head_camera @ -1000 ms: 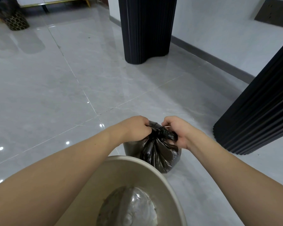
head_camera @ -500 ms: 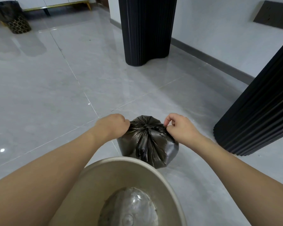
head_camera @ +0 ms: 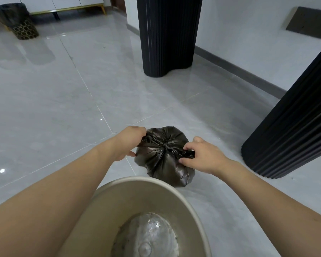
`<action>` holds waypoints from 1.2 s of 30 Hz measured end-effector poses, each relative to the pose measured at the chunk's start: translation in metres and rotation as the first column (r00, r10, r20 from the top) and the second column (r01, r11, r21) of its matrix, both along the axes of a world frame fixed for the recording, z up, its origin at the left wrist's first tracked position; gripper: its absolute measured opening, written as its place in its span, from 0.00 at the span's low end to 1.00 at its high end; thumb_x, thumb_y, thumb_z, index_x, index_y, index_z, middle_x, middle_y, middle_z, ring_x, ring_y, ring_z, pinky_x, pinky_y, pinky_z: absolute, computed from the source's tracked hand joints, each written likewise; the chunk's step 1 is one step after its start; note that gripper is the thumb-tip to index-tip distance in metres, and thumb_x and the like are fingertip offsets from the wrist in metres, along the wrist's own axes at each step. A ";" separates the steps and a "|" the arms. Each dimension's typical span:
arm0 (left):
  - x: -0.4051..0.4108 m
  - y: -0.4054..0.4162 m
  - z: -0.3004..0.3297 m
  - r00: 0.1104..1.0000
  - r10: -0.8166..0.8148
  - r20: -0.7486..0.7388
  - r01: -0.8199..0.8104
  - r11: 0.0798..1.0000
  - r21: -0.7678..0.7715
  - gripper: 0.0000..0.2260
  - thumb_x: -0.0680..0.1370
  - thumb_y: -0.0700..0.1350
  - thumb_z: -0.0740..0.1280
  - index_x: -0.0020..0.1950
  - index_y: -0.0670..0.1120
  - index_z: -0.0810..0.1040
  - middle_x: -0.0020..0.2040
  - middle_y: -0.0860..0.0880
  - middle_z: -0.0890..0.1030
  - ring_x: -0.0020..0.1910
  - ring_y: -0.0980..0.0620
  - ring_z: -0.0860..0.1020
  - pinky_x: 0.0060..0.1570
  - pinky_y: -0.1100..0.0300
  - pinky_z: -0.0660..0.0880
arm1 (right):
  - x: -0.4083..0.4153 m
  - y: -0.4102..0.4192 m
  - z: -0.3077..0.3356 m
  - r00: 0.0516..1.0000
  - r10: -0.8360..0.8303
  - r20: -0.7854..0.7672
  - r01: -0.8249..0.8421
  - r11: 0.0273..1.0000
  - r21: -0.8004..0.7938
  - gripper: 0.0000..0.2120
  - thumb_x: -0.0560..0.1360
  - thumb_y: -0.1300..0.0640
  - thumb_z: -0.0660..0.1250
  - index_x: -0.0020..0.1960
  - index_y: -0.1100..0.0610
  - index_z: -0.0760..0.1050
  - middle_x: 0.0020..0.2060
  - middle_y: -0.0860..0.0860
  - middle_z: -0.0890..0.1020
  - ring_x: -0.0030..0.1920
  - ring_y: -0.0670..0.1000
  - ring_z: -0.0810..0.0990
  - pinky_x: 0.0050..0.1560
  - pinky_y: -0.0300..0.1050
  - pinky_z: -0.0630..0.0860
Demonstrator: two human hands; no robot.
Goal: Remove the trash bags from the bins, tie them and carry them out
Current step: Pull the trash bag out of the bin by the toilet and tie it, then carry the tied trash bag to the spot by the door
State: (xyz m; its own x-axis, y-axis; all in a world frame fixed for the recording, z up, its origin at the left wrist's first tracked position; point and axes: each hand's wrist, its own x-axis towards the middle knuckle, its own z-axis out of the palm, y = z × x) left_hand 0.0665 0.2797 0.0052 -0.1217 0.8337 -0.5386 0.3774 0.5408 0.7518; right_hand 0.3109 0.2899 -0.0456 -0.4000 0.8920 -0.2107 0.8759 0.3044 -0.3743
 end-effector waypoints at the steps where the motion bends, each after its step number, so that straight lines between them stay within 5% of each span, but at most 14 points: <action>1: 0.001 0.000 0.000 1.000 0.010 0.022 -0.010 1.000 0.004 0.13 0.76 0.44 0.57 0.55 0.44 0.78 0.54 0.46 0.79 0.53 0.45 0.77 0.51 0.48 0.74 | -0.001 0.000 0.000 1.000 -0.016 -0.014 0.016 1.000 0.010 0.09 0.72 0.38 0.65 0.46 0.41 0.72 0.43 0.44 0.67 0.46 0.50 0.75 0.41 0.45 0.65; 6: 0.006 0.002 -0.001 0.996 0.084 -0.006 -0.083 0.991 0.107 0.09 0.78 0.44 0.56 0.47 0.45 0.75 0.44 0.46 0.74 0.44 0.46 0.72 0.45 0.53 0.69 | -0.008 0.006 0.004 0.923 -0.215 -0.319 0.230 0.973 0.010 0.04 0.78 0.49 0.61 0.44 0.46 0.70 0.48 0.49 0.72 0.54 0.53 0.71 0.56 0.50 0.69; 10: 0.009 0.007 -0.002 0.979 0.192 0.070 -0.203 0.952 0.230 0.06 0.79 0.42 0.57 0.45 0.46 0.72 0.39 0.48 0.72 0.39 0.48 0.69 0.42 0.56 0.69 | -0.021 0.010 0.015 0.782 -0.339 -0.524 0.347 0.934 -0.086 0.06 0.79 0.50 0.60 0.46 0.51 0.71 0.42 0.50 0.78 0.43 0.50 0.75 0.40 0.40 0.68; 16: 0.003 0.018 0.019 0.906 0.286 0.311 -0.382 0.869 0.315 0.08 0.77 0.51 0.66 0.54 0.53 0.78 0.49 0.53 0.81 0.42 0.58 0.79 0.34 0.65 0.74 | -0.037 0.026 0.058 0.623 -0.405 -0.669 0.468 0.879 -0.095 0.11 0.80 0.50 0.60 0.39 0.48 0.66 0.34 0.44 0.74 0.36 0.42 0.71 0.36 0.41 0.66; 22: -0.003 0.036 0.073 0.828 0.307 0.468 -0.432 0.883 0.186 0.18 0.74 0.66 0.62 0.55 0.57 0.80 0.47 0.56 0.86 0.48 0.53 0.84 0.48 0.53 0.79 | -0.065 0.040 0.122 0.540 -0.418 -0.730 0.524 0.846 -0.097 0.08 0.79 0.51 0.61 0.42 0.50 0.68 0.34 0.45 0.74 0.36 0.43 0.72 0.38 0.40 0.68; 27: -0.020 0.035 0.197 0.774 0.385 0.503 -0.512 0.848 0.138 0.17 0.76 0.62 0.63 0.54 0.52 0.81 0.44 0.54 0.86 0.45 0.54 0.84 0.42 0.58 0.77 | -0.097 0.031 0.227 0.510 -0.517 -0.687 0.548 0.811 -0.204 0.04 0.80 0.50 0.60 0.52 0.50 0.69 0.39 0.41 0.76 0.43 0.49 0.75 0.45 0.44 0.66; 31: -0.044 0.032 0.339 0.792 0.404 0.459 -0.527 0.831 0.179 0.16 0.77 0.60 0.63 0.51 0.49 0.82 0.45 0.52 0.86 0.45 0.53 0.84 0.42 0.58 0.77 | -0.124 0.026 0.371 0.461 -0.563 -0.686 0.533 0.794 -0.293 0.16 0.80 0.50 0.59 0.67 0.49 0.66 0.51 0.44 0.76 0.54 0.49 0.74 0.55 0.44 0.67; 36: -0.069 0.026 0.561 0.784 0.442 0.436 -0.568 0.794 0.215 0.14 0.77 0.61 0.62 0.41 0.53 0.78 0.42 0.54 0.82 0.43 0.54 0.80 0.36 0.60 0.71 | -0.149 0.024 0.594 0.532 -0.476 -0.701 0.448 0.860 -0.244 0.14 0.80 0.51 0.58 0.62 0.50 0.75 0.50 0.44 0.78 0.54 0.48 0.75 0.53 0.41 0.68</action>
State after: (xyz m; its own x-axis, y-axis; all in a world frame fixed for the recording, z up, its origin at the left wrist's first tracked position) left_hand -0.0021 0.3060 0.5665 -0.4338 0.8326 -0.3444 -0.2000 0.2838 0.9378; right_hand 0.1619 0.3142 0.5486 0.0353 0.9962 -0.0790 0.3331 -0.0862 -0.9389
